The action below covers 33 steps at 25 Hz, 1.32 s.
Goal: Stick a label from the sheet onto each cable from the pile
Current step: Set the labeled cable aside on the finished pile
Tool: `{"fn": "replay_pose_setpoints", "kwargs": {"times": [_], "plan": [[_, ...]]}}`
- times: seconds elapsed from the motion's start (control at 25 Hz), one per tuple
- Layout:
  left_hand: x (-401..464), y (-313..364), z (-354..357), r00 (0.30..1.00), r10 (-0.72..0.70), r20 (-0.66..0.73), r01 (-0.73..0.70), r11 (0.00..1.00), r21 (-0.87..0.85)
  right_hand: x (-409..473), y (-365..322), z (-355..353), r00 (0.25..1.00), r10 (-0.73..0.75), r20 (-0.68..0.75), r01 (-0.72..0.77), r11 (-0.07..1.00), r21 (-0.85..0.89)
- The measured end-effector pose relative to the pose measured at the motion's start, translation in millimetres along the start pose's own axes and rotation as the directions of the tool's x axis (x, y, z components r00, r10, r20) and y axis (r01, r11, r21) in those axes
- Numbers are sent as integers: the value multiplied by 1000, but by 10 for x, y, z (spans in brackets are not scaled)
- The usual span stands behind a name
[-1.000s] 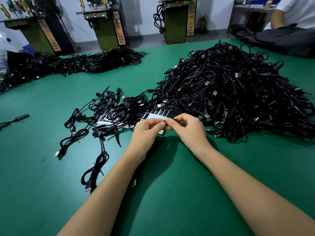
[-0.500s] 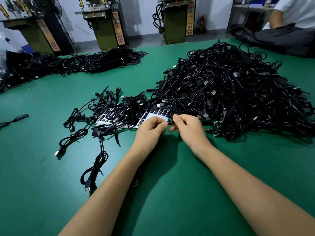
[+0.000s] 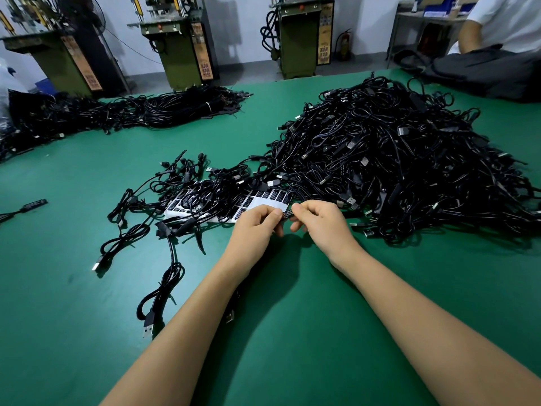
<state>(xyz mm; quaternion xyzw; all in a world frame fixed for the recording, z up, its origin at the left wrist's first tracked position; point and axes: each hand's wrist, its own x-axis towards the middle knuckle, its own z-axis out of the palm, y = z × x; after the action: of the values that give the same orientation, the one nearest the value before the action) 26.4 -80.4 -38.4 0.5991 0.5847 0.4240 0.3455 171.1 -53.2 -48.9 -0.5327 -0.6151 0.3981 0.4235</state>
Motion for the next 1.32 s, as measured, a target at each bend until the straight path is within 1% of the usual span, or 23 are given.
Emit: {"fn": "replay_pose_setpoints", "kwargs": {"times": [0.16, 0.24, 0.32, 0.4, 0.48, 0.52, 0.56, 0.64, 0.68, 0.76, 0.84, 0.92, 0.96, 1.04, 1.08, 1.12, 1.2, 1.32], "plan": [[-25, 32, -84, 989, -85, 123, 93, 994, -58, 29, -4, -11, 999, 36, 10, -37, 996, 81], [-69, 112, -171, 982, -123, 142, 137, 986, -93, 43, -23, -18, 997, 75, -13, -73, 989, 130], [-101, 212, -365, 988, -141, 68, 150, 975, -163, 39, -36, -39, 994, 106, -28, -99, 977, 190], [-86, 311, -711, 982, -180, -58, 161, 955, -248, 34, -42, -49, 991, 125, -44, -110, 961, 252], [6, 445, -1150, 957, -208, -204, 153, 955, -254, 38, -44, -72, 988, 138, -72, -110, 944, 310], [85, 506, -1364, 938, -204, -280, 148, 967, -210, 45, -42, -85, 986, 144, -82, -110, 940, 323], [192, 553, -1576, 915, -188, -357, 152, 980, -127, 56, -43, -92, 985, 148, -90, -111, 939, 325], [440, 608, -1949, 868, -98, -486, 179, 976, 123, 64, -45, -92, 984, 148, -97, -111, 943, 313], [554, 609, -2094, 849, -32, -527, 201, 943, 265, 60, -45, -87, 984, 148, -98, -111, 945, 308], [727, 538, -2259, 815, 101, -571, 265, 810, 523, 55, -45, -75, 983, 151, -103, -113, 943, 313], [810, 389, -2250, 814, 184, -551, 298, 683, 667, 55, -50, -71, 983, 153, -102, -113, 941, 318], [822, 156, -2120, 838, 203, -506, 294, 613, 733, 59, -53, -72, 983, 155, -100, -116, 941, 318], [807, 28, -2031, 855, 177, -488, 304, 590, 747, 60, -53, -72, 982, 156, -102, -117, 941, 318], [724, -176, -1802, 882, 110, -459, 320, 575, 753, 60, -43, -68, 981, 158, -113, -116, 944, 310], [674, -227, -1652, 892, 107, -440, 301, 586, 753, 60, -37, -65, 980, 156, -123, -113, 947, 301], [632, -245, -1488, 901, 136, -413, 256, 602, 757, 63, -33, -62, 979, 152, -135, -108, 951, 288], [530, -191, -1129, 905, 243, -348, 125, 632, 765, 59, -22, -55, 979, 129, -158, -88, 966, 244], [270, -97, -582, 886, 397, -241, -69, 627, 776, 26, -9, -50, 984, 34, -175, -16, 995, 101]]}}
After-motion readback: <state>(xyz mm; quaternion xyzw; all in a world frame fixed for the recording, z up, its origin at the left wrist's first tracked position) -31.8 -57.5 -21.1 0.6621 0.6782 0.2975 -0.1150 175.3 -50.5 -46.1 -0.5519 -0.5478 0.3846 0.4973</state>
